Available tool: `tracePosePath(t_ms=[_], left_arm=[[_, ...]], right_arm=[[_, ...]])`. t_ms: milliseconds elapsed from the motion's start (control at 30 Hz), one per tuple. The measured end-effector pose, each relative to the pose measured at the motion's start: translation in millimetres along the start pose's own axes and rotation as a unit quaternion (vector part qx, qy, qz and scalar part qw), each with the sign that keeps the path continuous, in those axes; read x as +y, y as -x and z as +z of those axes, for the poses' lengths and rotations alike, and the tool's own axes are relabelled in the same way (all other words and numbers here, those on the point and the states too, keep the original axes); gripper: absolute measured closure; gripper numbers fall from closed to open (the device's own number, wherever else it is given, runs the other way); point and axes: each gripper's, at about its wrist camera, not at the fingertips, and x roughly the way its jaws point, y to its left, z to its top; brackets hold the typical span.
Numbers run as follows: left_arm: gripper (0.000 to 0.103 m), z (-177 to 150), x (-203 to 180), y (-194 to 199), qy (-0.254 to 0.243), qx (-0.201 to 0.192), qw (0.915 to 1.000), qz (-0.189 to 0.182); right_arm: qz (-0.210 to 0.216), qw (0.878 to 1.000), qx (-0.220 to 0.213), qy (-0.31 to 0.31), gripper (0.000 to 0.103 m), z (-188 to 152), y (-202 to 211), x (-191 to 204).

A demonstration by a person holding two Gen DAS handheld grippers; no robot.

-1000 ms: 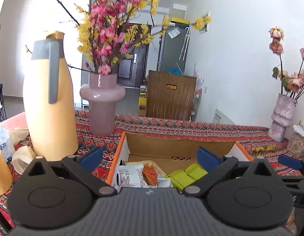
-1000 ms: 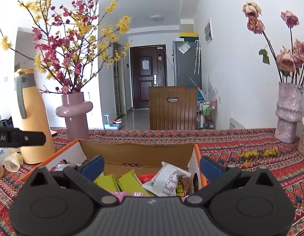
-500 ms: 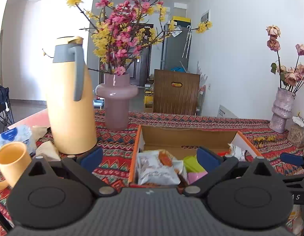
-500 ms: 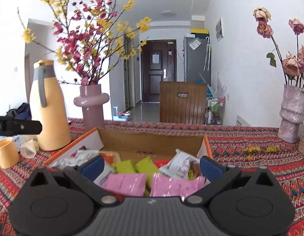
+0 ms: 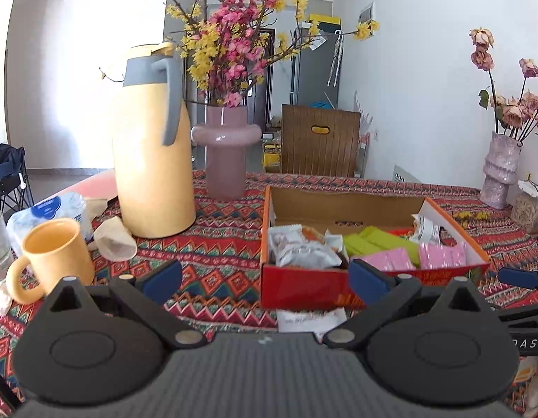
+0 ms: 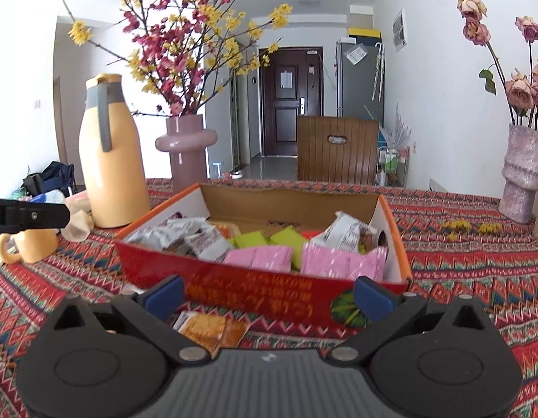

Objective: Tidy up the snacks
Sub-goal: 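Withdraw both tools from the box toward the remaining snacks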

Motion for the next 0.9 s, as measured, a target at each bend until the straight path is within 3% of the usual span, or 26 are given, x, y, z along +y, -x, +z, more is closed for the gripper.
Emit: tracePosePath(t_ms=[900], left_arm=[[0.000,-38.2,31.0,17.6,0.013,0.032,0.9994,-0.005]], right_arm=[[0.023,0.998,0.062,0.015,0.000,-34.8,8.9,44.9]])
